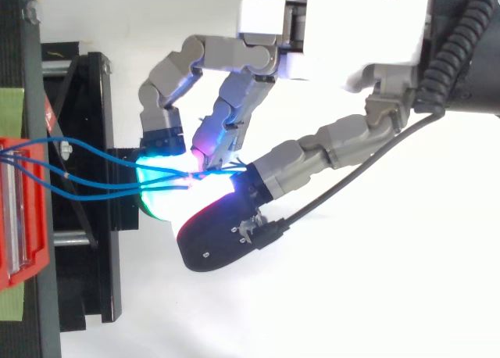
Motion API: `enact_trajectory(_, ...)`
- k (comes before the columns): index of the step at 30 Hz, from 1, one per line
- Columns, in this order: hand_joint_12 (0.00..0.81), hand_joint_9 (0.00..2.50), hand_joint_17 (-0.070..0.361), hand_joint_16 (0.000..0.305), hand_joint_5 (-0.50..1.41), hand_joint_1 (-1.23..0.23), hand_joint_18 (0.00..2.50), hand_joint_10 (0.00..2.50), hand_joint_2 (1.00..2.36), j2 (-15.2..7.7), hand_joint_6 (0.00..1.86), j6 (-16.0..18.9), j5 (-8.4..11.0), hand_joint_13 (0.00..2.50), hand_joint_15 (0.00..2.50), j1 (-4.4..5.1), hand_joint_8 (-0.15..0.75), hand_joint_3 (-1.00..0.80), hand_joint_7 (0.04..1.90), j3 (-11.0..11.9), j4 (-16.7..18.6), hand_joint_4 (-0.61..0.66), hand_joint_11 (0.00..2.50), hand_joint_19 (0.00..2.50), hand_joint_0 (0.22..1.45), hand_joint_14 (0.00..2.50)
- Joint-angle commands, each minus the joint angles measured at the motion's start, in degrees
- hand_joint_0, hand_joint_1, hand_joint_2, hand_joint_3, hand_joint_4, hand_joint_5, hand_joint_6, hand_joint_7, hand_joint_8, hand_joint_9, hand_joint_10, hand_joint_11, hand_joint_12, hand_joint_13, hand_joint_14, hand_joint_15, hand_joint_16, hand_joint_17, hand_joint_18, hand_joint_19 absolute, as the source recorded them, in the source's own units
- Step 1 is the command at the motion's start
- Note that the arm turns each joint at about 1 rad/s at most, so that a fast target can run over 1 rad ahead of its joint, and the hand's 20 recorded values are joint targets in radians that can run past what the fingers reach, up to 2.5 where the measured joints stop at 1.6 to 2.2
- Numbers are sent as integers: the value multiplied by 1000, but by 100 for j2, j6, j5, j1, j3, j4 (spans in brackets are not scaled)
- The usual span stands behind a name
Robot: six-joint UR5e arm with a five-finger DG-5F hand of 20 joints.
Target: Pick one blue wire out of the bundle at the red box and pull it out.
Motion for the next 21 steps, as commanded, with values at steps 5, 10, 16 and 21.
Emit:
enact_trajectory(5, 451, 940, 131, 58, -158, -791, 899, 13, 1000, 0, 940, 0, 9, 916, 504, 0, 371, -500, 923, 8, 0, 197, 616, 517, 516, 16)
enact_trajectory(10, 460, 1048, 135, 60, -126, -627, 924, 11, 1000, 0, 916, -9, 9, 953, 511, 0, 395, -500, 1003, -1, -9, 195, 613, 533, 493, 17)
enact_trajectory(16, 437, 1127, 120, 53, -100, -658, 937, 13, 1007, 0, 908, 0, 0, 988, 522, 0, 383, -411, 1128, 8, 0, 165, 619, 564, 585, 17)
enact_trajectory(21, 435, 1135, 118, 53, -95, -739, 963, 13, 1014, 0, 918, 0, 9, 1011, 530, 0, 384, -304, 1145, -1, -9, 167, 640, 554, 596, 17)
